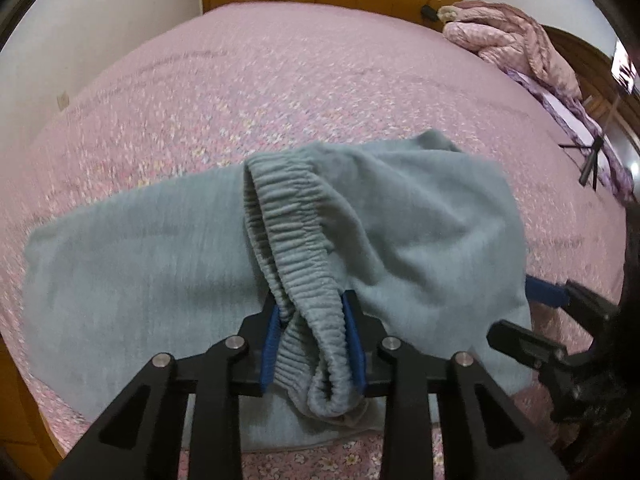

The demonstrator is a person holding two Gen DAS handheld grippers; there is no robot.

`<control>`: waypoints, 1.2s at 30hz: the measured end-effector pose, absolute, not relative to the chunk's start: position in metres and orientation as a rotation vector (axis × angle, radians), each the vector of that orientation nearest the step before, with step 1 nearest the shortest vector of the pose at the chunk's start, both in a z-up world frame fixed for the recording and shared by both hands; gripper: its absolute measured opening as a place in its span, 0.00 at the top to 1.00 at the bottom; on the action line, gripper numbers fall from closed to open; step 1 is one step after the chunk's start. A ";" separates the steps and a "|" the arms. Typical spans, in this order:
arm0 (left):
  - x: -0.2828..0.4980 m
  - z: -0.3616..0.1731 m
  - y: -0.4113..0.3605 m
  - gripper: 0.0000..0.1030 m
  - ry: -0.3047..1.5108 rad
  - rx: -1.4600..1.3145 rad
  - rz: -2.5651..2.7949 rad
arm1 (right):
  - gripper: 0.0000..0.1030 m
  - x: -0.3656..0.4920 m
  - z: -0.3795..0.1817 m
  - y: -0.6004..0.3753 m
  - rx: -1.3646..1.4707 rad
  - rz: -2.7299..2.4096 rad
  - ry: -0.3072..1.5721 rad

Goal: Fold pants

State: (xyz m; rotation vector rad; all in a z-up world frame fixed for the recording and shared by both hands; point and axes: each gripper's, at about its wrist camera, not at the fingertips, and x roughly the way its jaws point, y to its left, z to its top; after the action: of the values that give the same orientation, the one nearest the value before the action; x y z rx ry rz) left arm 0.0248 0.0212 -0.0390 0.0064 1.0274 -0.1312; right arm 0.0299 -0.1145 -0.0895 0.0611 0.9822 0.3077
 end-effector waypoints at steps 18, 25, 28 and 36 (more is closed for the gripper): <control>-0.005 0.037 0.074 0.74 0.882 -0.163 -0.190 | 0.26 0.025 -0.046 -0.133 0.082 0.282 0.908; -0.017 0.060 0.111 0.77 0.837 -0.165 -0.118 | 0.26 0.032 -0.049 -0.119 0.053 0.301 0.922; -0.020 0.065 0.130 0.79 0.821 -0.157 -0.068 | 0.26 0.032 -0.054 -0.114 0.045 0.305 0.931; -0.016 0.041 0.175 0.82 0.875 -0.182 0.029 | 0.26 0.038 -0.064 -0.098 0.008 0.304 0.954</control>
State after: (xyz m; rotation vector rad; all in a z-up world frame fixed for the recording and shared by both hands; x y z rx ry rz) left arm -0.0159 0.1750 0.0412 -0.1820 0.8748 0.0286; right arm 0.0383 -0.0982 -0.0640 0.0079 0.9535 0.3045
